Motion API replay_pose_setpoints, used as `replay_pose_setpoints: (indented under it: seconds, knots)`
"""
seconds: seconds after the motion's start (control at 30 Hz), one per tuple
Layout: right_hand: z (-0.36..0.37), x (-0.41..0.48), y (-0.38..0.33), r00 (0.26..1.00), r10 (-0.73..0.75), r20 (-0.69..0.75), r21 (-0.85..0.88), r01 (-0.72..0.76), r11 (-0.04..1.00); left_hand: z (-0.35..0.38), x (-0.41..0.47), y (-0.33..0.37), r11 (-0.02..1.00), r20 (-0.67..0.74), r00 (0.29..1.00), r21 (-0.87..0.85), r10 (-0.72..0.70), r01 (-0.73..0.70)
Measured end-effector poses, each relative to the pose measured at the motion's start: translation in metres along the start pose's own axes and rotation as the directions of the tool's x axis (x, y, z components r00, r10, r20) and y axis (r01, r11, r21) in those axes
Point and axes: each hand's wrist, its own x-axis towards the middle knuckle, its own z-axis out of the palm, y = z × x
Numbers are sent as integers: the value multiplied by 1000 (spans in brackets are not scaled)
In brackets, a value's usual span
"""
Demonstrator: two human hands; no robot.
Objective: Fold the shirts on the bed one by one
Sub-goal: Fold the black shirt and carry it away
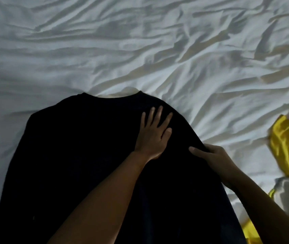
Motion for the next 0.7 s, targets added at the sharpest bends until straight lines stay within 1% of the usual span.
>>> replay_pose_setpoints:
  seconds: [0.1,0.2,0.23,0.27,0.33,0.43,0.5,0.53,0.6,0.67,0.7]
  knots:
    - [-8,-18,23,1000,5,9,-59,-5,998,10,1,0,988,35,999,155,-5,0]
    - [-15,-36,49,998,26,56,-125,-19,992,16,3,1,978,-5,1000,208,-12,13]
    - [-17,-42,58,998,27,52,-145,-20,989,18,3,0,975,-20,1000,222,-13,17]
    - [-18,-47,67,999,24,24,-161,-19,987,20,3,0,972,-31,999,235,-14,21]
    - [-22,-55,85,996,-6,-86,-187,-10,982,23,4,0,965,-44,999,261,-15,26]
    - [-29,-69,108,958,-111,-266,-264,38,964,24,7,1,948,-47,999,317,-23,37]
    - [-34,-82,121,938,-159,-307,-259,78,963,23,10,3,926,-40,998,372,-53,65]
    - [-36,-91,127,943,-164,-291,-224,100,970,22,11,5,913,-36,997,401,-66,75]
    - [-40,-108,137,974,-121,-192,-151,92,984,17,12,13,895,-6,995,436,-99,92]
    - [-45,-123,154,991,-85,-103,-140,70,988,10,6,25,889,21,989,440,-148,124]
    - [-48,-126,165,989,-92,-115,-161,73,984,6,-1,33,889,20,986,437,-166,140]
